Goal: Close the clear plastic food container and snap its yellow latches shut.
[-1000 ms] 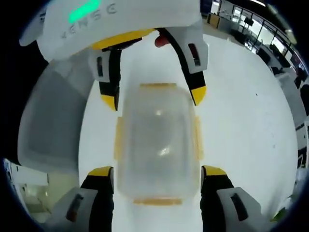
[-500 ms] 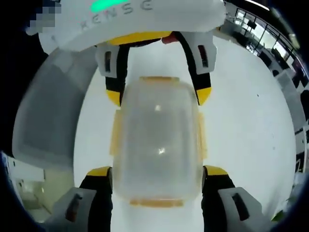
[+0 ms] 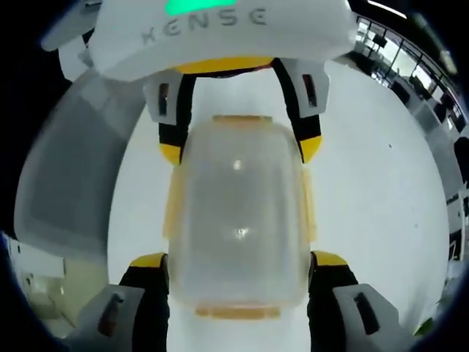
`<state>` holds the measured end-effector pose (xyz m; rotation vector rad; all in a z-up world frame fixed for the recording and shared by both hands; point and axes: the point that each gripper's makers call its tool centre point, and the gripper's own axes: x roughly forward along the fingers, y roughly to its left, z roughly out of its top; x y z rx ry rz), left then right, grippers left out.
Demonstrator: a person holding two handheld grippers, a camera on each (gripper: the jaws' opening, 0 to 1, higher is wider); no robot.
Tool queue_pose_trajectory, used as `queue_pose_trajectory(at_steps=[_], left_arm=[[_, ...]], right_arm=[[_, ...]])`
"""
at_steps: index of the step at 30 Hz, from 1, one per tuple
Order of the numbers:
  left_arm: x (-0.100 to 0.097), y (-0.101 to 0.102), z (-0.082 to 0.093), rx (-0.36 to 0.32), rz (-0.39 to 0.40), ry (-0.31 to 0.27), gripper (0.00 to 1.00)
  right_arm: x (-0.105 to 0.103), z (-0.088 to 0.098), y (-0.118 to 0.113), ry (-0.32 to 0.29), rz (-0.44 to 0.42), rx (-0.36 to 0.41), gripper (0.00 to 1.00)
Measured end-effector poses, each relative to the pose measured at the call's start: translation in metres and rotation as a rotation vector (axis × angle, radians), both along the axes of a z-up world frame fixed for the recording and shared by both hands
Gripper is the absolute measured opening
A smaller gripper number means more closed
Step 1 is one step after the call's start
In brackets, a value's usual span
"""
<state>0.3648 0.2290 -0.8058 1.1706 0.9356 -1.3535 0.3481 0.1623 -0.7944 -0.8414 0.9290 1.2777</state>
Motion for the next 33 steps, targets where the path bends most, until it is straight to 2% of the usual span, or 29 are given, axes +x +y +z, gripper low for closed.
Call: queue_pose_trajectory(at_steps=[6,16,23,33], left_arm=[[0.000,0.000,0.000,-0.005,-0.001,-0.005,0.84],[-0.001,0.001,-0.002,0.002,0.007,-0.011,0.84],[-0.004,0.004,-0.002,0.012,0.018,-0.013,0.84],[-0.007,0.017,-0.002,0.021,0.031,-0.014,0.84]], right_arm=[[0.000,-0.001,0.000,0.003,0.004,-0.038,0.78],[0.000,0.000,0.001,-0.004,0.002,-0.010,0.78],[-0.002,0.000,0.003,-0.004,0.010,-0.020,0.78],[-0.005,0.000,0.016,-0.006,0.019,-0.009,0.78]])
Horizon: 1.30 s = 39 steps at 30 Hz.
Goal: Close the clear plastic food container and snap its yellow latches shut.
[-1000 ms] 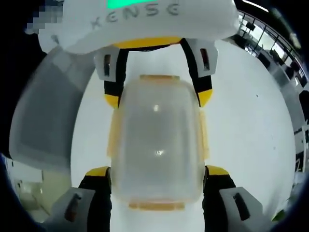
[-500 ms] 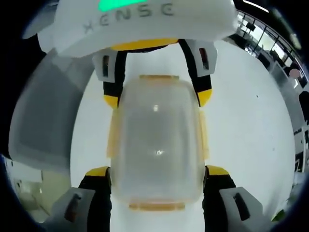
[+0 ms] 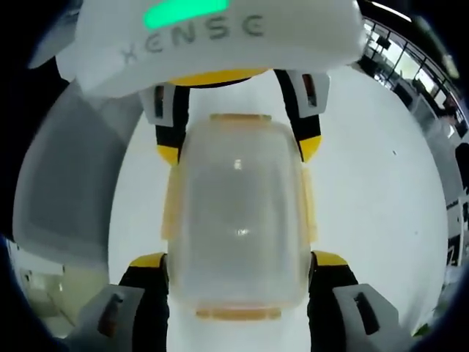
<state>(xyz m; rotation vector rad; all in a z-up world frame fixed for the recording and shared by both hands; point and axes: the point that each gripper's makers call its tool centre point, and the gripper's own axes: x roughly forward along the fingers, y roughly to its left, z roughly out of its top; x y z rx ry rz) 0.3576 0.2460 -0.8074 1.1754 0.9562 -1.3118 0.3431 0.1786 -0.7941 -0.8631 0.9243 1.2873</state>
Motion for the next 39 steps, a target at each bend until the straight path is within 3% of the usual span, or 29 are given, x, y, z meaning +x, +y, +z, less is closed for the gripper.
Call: queue_pose_trajectory(at_steps=[39], left_arm=[[-0.003,0.099,0.000,0.007,0.031,-0.004,0.85]], right_arm=[[0.000,-0.001,0.100,0.000,0.013,0.024,0.79]])
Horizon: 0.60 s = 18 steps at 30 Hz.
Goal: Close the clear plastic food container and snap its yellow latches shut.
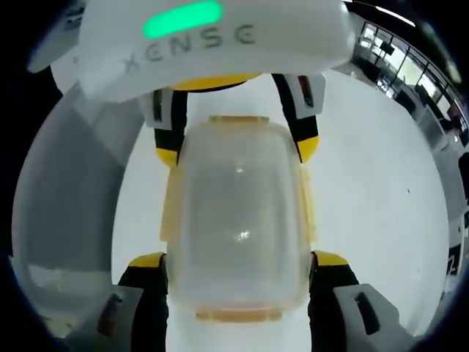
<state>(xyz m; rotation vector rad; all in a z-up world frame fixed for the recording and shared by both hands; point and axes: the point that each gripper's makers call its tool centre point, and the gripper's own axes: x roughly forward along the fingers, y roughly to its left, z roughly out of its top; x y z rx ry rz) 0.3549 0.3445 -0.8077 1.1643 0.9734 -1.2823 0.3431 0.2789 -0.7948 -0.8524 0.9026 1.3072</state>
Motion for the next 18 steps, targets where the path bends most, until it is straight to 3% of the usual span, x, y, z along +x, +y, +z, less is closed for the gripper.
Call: queue_pose_trajectory(at_steps=[18], left_arm=[[0.004,0.022,0.000,-0.013,0.011,-0.005,0.85]], right_arm=[[0.004,-0.001,0.022,0.002,0.003,-0.004,0.80]])
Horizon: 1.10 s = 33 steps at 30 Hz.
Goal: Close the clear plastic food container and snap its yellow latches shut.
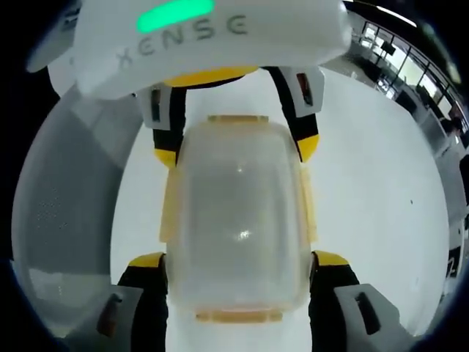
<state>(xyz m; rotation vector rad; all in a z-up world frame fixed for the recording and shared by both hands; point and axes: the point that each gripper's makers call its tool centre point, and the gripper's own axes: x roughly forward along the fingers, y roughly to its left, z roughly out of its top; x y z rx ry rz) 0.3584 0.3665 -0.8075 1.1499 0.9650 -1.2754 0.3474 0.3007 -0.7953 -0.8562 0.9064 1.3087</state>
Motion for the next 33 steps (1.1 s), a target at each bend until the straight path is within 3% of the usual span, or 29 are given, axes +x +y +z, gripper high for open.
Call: queue_pose_trajectory(at_steps=[33], left_arm=[[0.0080,-0.0014,-0.0013,-0.010,-0.005,0.014,0.86]], right_arm=[[0.0077,-0.0017,-0.0010,0.017,-0.009,-0.003,0.81]])
